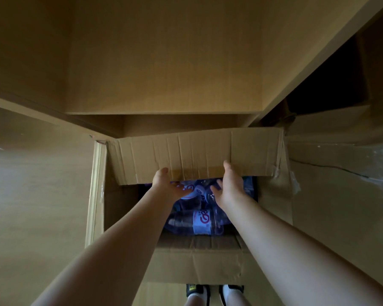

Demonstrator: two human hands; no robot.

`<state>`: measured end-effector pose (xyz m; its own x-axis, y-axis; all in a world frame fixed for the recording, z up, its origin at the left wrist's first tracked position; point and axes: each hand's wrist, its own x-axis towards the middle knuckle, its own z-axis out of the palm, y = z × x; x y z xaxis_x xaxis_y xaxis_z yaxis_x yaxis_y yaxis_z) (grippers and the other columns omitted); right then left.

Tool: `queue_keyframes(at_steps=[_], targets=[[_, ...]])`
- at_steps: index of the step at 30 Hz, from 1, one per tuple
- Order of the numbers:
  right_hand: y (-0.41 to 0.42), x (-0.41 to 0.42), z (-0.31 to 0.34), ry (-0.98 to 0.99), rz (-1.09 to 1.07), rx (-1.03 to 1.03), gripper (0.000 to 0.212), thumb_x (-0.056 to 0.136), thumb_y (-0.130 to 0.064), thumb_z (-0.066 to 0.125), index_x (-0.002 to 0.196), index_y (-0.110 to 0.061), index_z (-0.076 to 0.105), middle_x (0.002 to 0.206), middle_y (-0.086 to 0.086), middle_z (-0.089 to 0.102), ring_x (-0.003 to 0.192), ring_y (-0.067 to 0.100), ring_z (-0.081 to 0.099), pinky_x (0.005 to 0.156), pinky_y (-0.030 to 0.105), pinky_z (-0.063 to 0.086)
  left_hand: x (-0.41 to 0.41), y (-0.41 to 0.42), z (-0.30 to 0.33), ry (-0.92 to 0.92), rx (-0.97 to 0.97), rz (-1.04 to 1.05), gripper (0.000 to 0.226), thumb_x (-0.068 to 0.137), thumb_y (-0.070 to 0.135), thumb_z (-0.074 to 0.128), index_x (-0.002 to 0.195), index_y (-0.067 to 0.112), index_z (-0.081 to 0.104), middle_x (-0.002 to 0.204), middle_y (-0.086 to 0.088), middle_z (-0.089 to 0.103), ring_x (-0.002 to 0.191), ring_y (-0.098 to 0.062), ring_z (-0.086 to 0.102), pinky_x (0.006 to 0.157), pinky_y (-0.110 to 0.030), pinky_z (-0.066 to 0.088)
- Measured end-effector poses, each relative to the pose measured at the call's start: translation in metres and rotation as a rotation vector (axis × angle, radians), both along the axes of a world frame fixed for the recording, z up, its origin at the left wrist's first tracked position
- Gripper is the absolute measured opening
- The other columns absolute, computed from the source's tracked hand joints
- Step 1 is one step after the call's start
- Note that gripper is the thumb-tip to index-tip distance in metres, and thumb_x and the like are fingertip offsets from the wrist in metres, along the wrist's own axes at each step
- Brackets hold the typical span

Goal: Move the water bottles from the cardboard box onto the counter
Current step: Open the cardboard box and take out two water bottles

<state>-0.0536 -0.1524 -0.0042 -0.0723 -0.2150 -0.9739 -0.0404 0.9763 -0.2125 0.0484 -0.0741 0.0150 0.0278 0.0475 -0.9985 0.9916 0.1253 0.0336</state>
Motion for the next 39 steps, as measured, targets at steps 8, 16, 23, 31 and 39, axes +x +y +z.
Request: queue_keyframes(at_steps=[8,16,23,31,39], targets=[[0.016,-0.014,0.034,0.060,0.081,-0.224,0.023,0.098,-0.022,0.045,0.110,-0.006,0.056,0.085,0.004,0.063,0.081,0.020,0.064,0.069,0.028,0.045,-0.016,0.018,0.021,-0.365,0.086,-0.101,0.014,0.097,0.010,0.045,0.092,0.004,0.055,0.099,-0.015,0.063,0.085,-0.023,0.063,0.068,-0.030,0.054],[0.013,0.000,0.078,0.336,1.289,-1.494,0.068,0.091,-0.027,0.056,0.150,-0.011,0.027,0.156,0.011,0.027,0.144,0.027,0.028,0.116,0.047,0.027,-0.008,-0.002,0.067,-1.486,0.301,-1.338,0.058,0.098,0.015,0.045,0.152,0.018,0.022,0.159,-0.006,0.016,0.147,-0.018,0.011,0.120,-0.030,0.012],[-0.035,0.020,0.052,0.555,1.968,-1.462,0.098,0.093,-0.034,0.056,0.149,-0.014,-0.022,0.156,0.007,-0.031,0.148,0.027,-0.017,0.115,0.055,-0.009,0.023,-0.016,0.052,-1.346,0.574,-2.041,0.094,0.092,0.019,0.051,0.150,0.019,-0.022,0.154,-0.020,-0.029,0.145,-0.033,-0.023,0.118,-0.049,-0.005],[-0.030,0.002,0.035,0.394,1.988,-1.433,0.084,0.092,-0.026,0.055,0.154,-0.011,0.001,0.162,0.009,-0.008,0.150,0.026,-0.003,0.120,0.053,0.004,0.014,0.003,0.034,-1.421,0.537,-2.035,0.081,0.094,0.019,0.045,0.153,0.013,-0.010,0.158,-0.018,-0.017,0.148,-0.030,-0.014,0.121,-0.042,-0.002],[0.032,-0.055,-0.008,0.111,2.303,-0.638,0.043,0.093,-0.036,0.048,0.130,-0.014,0.048,0.135,0.008,0.049,0.125,0.027,0.047,0.099,0.041,0.040,-0.029,0.046,-0.015,-0.660,0.263,-1.914,0.036,0.095,0.020,0.037,0.125,0.024,0.057,0.117,-0.009,0.064,0.102,-0.030,0.061,0.082,-0.037,0.048]])
